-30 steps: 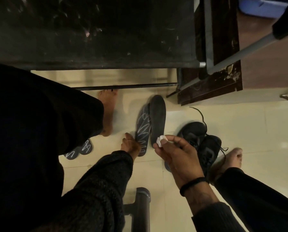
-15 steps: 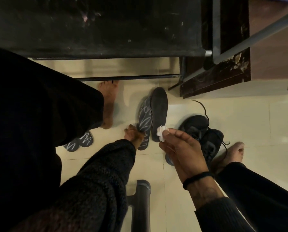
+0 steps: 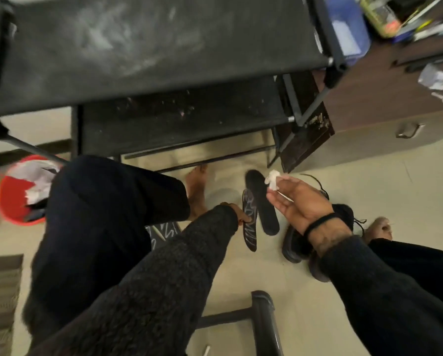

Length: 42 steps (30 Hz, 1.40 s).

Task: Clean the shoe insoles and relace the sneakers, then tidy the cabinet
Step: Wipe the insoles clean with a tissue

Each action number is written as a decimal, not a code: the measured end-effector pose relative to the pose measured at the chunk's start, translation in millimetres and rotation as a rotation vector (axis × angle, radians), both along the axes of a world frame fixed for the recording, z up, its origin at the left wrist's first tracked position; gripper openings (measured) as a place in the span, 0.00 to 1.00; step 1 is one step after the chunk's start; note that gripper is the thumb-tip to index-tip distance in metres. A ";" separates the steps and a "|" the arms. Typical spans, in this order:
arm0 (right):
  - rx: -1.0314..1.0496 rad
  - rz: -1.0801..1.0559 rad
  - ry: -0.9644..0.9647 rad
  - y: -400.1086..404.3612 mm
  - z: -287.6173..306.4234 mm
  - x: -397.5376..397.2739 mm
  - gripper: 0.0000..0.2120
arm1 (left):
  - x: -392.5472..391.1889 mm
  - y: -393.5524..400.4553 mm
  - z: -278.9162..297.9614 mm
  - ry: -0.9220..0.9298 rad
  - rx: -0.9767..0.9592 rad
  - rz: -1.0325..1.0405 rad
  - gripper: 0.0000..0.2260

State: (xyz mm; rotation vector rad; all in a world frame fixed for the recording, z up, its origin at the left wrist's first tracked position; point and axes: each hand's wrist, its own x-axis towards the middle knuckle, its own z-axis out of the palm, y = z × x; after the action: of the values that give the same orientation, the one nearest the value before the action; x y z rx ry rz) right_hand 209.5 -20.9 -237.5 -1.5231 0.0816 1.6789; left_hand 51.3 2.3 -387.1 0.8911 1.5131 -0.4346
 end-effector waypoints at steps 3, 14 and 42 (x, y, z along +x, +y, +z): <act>0.076 0.001 0.006 -7.5 33.8 -2.1 0.09 | 0.0 -4.3 47.0 -0.022 0.022 -0.043 0.17; 0.328 -0.010 -0.049 -68.0 170.8 -0.7 0.07 | 16.3 -43.6 214.6 -0.362 0.165 0.132 0.12; 0.593 -0.302 -0.129 -91.5 228.4 132.1 0.24 | 155.1 13.9 287.9 -0.562 0.467 0.264 0.11</act>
State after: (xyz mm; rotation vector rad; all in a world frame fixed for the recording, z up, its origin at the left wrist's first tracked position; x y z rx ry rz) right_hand 341.6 -112.4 -9.1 -1.0980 -0.2264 1.2156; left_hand 206.4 16.2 -99.2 1.0429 1.1901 0.3591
